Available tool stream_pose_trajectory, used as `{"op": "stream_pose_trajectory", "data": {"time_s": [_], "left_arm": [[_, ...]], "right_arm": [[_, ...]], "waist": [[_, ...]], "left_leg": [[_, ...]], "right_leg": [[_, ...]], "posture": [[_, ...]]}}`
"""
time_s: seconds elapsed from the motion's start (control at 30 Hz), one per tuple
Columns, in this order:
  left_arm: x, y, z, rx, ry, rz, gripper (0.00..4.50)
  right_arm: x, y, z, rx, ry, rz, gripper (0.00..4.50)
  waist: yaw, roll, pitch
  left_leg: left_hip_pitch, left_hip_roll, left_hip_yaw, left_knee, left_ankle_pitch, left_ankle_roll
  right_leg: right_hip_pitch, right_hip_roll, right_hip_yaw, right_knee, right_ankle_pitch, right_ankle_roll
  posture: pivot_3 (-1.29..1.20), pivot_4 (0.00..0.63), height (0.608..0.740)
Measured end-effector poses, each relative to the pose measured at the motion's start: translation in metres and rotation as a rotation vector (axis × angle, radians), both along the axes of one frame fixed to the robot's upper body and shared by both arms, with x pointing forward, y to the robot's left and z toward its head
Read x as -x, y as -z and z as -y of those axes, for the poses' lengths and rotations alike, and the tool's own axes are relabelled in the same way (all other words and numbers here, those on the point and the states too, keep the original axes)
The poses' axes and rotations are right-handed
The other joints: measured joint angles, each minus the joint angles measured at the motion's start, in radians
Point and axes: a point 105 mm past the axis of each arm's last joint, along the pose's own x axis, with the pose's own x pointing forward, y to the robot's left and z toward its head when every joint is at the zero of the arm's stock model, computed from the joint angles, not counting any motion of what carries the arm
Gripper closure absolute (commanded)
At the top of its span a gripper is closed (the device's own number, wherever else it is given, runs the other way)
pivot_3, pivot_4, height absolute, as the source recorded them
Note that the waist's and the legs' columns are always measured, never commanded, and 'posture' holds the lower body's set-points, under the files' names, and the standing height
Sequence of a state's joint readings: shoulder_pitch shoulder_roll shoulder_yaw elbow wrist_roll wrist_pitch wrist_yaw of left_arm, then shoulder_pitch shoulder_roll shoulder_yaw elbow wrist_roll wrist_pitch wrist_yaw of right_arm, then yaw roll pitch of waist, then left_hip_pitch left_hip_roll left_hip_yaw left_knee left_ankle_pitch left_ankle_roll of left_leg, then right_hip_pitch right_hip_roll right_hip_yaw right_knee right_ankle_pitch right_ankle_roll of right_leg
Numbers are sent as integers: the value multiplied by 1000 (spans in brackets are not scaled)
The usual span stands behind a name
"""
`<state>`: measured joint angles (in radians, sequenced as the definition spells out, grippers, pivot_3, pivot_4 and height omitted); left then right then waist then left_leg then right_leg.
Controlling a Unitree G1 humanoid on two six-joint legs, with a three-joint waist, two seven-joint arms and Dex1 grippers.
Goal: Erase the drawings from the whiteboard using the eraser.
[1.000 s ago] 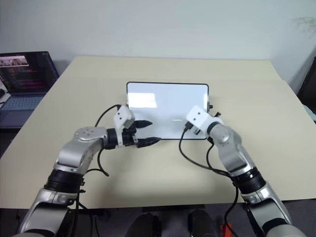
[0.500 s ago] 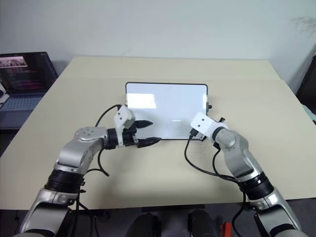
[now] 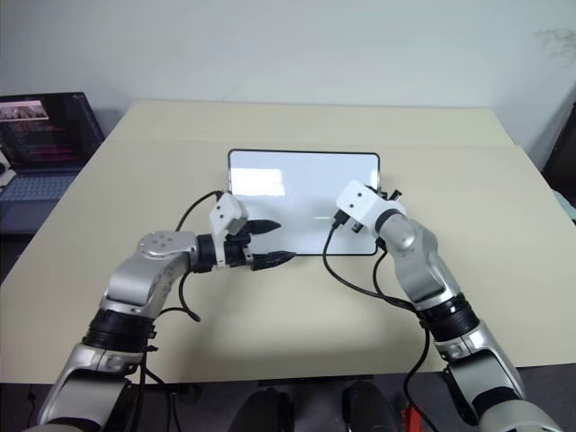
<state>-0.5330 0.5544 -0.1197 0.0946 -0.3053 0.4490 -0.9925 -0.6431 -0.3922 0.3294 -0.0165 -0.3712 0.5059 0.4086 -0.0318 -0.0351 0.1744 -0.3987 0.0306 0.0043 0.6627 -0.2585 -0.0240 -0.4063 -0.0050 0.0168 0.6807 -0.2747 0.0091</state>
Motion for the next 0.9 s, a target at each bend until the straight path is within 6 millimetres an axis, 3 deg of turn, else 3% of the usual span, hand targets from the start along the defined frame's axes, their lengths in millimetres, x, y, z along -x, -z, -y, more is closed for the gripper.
{"op": "stream_pose_trajectory", "data": {"time_s": [0.17, 0.37, 0.63, 0.9], "left_arm": [[1, 0, 0, -2, 1, 2, 0], [2, 0, 0, 0, 2, 1, 0], [2, 1, 1, 2, 4, 0, 0], [2, 2, 1, 2, 0, -3, 0]], "right_arm": [[16, 25, 11, 62, -30, -111, 3251], [16, 28, 6, 57, -34, -137, 3251], [0, 4, -27, -12, -71, -45, 3251], [5, 7, -62, -18, -175, -51, 3251]], "waist": [[2, 0, 0], [-1, 0, 0], [-5, 0, 0], [-1, 0, 0]], "left_leg": [[1, -1, 0, 0, 0, 0], [3, 0, 0, 1, 1, 1], [1, 1, 0, 0, 1, 1], [-1, 1, 0, 0, 0, 1]], "right_leg": [[1, 0, 0, 1, 0, 0], [2, 2, 1, 1, 0, 1], [-1, 2, 0, 1, 1, -2], [-1, -1, 0, 0, 1, -2]], "posture": [[0, 150, 740], [0, 150, 740], [0, 150, 740], [0, 150, 740]]}}
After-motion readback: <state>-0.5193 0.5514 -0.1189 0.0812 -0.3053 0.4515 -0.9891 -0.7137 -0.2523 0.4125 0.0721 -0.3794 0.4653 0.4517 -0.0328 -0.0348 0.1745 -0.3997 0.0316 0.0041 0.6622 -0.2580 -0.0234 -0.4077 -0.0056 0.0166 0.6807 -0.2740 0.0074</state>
